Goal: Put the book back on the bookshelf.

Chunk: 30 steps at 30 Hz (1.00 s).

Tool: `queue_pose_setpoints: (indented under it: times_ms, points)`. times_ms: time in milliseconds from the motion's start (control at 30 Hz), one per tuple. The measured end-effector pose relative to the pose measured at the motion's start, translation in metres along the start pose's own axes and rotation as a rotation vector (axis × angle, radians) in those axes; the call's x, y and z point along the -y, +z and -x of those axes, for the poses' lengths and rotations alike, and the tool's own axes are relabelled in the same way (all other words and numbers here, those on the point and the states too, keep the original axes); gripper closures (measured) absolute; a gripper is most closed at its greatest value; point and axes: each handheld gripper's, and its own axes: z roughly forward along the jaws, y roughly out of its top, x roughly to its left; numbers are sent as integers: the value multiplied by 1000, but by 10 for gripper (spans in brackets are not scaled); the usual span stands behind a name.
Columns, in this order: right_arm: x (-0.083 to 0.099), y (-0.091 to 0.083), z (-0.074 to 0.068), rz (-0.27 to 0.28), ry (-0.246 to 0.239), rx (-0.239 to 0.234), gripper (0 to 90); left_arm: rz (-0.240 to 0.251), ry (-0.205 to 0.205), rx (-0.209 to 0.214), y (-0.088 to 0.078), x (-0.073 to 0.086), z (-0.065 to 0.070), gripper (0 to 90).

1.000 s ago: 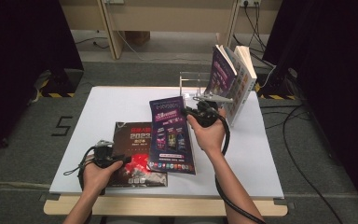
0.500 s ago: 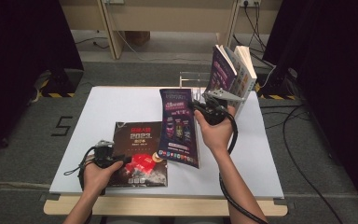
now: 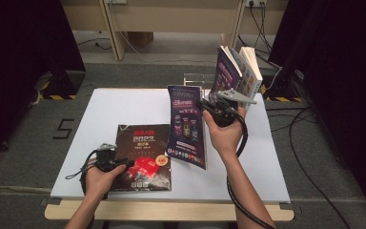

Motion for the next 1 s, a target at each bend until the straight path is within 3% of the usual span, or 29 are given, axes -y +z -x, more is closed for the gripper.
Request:
queue_pose_setpoints:
  times_ms: [1000]
  points:
    - [-14,-30,12,97,-10,74,834,-1,-1,-3,1,1,1,605]
